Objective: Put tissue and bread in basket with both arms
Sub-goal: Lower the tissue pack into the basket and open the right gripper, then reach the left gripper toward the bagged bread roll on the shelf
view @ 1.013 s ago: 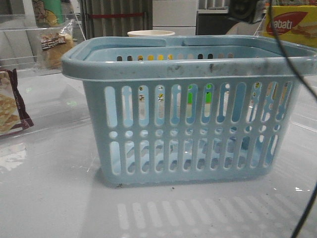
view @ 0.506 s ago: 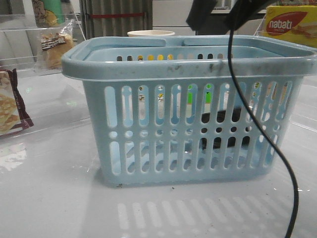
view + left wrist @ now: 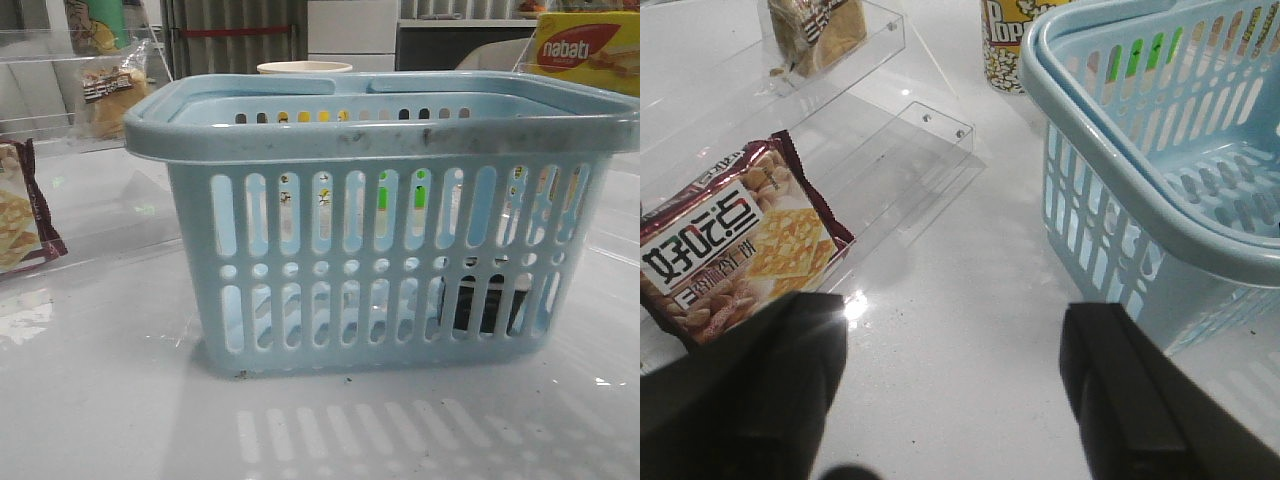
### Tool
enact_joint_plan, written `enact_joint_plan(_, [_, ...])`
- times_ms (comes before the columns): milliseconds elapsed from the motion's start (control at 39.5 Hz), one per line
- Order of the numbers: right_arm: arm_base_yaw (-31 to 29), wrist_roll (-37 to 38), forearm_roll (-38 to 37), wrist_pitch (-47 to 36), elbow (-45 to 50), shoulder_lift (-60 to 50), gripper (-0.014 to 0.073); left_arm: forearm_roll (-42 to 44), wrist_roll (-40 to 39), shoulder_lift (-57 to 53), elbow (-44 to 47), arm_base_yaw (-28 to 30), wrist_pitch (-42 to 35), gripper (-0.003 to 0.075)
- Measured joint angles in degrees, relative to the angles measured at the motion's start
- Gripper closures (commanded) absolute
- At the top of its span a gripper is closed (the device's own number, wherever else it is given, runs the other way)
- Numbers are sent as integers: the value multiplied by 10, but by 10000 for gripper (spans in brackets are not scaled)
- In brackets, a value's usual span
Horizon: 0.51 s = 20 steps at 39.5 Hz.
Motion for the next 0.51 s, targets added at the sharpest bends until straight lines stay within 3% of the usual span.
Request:
enact_joint_plan(127, [0, 0, 0, -9, 54, -57, 23, 2, 0, 13, -3, 0, -3, 57])
enact_joint_plan(506, [0, 0, 0, -9, 79, -94, 23, 43, 0, 204, -135, 1, -8, 53])
